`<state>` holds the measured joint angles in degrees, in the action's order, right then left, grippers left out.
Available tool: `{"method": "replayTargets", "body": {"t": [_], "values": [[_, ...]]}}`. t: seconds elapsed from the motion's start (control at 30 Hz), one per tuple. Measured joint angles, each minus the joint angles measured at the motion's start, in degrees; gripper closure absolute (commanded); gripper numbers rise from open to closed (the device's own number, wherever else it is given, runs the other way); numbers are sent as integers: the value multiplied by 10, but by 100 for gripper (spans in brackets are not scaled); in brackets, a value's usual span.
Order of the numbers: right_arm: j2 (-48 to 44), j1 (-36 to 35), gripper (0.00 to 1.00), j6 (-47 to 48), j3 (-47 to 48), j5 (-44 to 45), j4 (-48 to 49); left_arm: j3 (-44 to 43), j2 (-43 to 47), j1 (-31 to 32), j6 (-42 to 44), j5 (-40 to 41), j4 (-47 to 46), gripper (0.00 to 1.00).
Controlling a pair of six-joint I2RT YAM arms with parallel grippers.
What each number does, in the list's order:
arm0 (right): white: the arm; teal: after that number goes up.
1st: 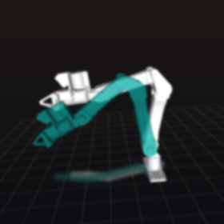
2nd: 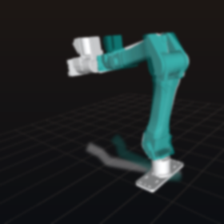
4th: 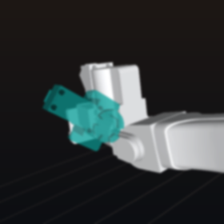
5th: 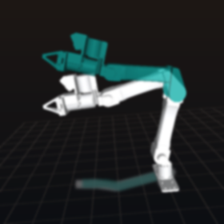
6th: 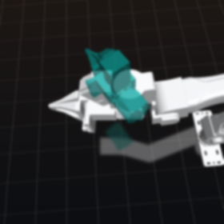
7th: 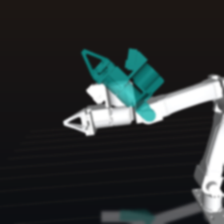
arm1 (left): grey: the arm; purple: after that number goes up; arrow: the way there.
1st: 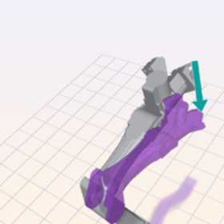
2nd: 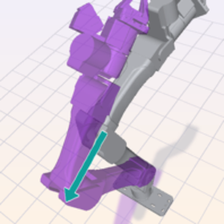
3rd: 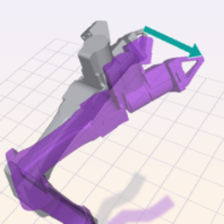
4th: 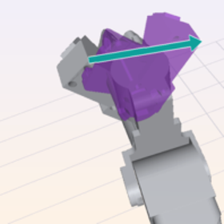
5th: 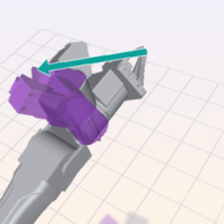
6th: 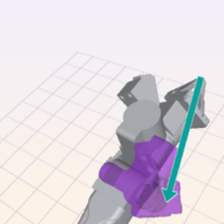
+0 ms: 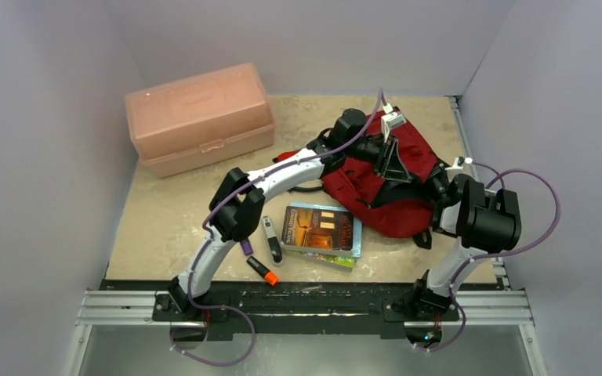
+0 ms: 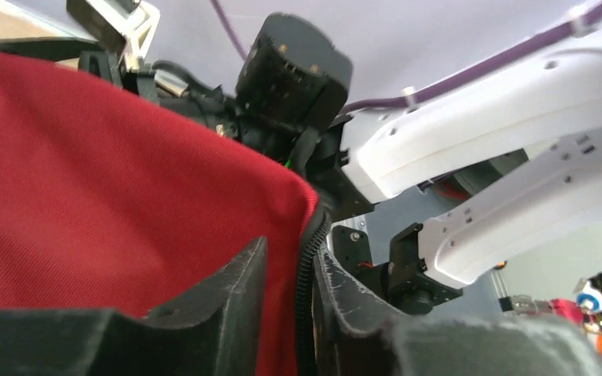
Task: Pack the student bag
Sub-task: Place the book in the student bag.
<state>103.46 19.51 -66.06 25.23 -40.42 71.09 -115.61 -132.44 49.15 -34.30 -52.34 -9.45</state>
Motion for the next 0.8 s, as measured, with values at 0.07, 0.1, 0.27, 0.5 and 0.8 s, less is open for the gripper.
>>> {"method": "replayTargets", "body": {"t": [0.07,0.1,0.27,0.5,0.8], "values": [[-9,0,93,30,17,-13,-37,0,3,0,13,20,28,51],[-9,1,93,43,28,-20,-55,1,6,0,17,35,50,48],[0,5,94,69,54,-47,-101,29,55,-13,57,104,146,17],[15,8,94,70,60,-69,-105,88,154,-93,69,204,200,19],[26,8,94,69,70,-82,-107,29,89,-160,-7,463,288,22]]}}
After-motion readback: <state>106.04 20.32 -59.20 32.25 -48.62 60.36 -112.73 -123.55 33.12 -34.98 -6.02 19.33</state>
